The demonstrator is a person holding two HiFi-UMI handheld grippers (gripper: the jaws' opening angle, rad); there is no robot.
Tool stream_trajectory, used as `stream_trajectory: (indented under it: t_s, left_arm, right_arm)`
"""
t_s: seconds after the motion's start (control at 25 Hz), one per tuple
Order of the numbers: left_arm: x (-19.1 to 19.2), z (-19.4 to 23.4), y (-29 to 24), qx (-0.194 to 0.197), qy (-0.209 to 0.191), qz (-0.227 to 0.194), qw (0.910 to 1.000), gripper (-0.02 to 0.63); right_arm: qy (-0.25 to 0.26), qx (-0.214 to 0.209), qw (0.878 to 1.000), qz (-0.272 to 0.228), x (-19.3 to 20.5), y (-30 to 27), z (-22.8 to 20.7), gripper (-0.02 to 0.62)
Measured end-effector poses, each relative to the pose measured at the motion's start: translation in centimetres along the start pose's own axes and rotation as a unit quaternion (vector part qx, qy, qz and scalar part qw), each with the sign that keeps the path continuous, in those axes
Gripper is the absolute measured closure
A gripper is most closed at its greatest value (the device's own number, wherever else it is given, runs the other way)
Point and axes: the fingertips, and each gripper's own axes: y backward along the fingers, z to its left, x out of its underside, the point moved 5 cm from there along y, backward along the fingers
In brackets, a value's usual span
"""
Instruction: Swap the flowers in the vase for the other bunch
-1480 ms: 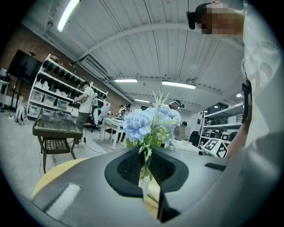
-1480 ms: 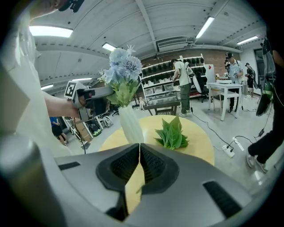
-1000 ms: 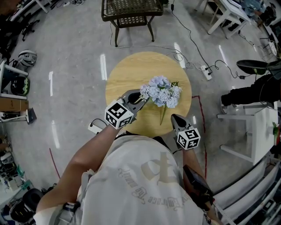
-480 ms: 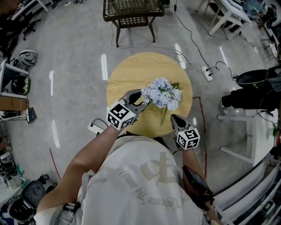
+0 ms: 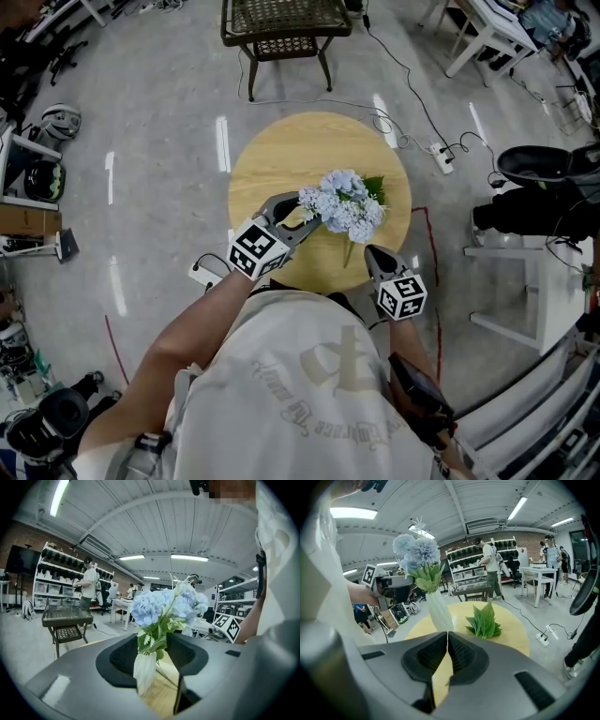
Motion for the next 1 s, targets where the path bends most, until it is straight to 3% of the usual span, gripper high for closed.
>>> stream_trajectory:
  t_s: [0.44, 0.64, 0.84, 1.0]
  left_arm:
    - [0.5, 0.7, 2.7, -0.009, 0.012, 0.002, 0.9999, 0.393]
    - [2.1, 2.8, 4.4, -0.061, 0.048, 0.002, 0.9970, 0.397]
    - [3.2, 2.5, 5.7, -0.080, 0.065, 0.003, 0.9946, 0.445]
    - [3.8, 2.0, 7.1, -0.078, 0.069, -0.002, 0.9946, 0.524]
  right_arm:
    - [0.010, 0.007, 1.000, -0.006, -0.9, 0.3, 2.1, 0.586]
    - [0.030, 0.004, 0.999, -0.013, -2.1, -0.8, 1.8, 0.586]
    - [0.041, 0.016, 0.998, -0.033, -3.6, 0.3, 0.8, 0.586]
    - [0.040, 0.023, 0.998, -0.053, -4.5, 1.0, 1.5, 0.586]
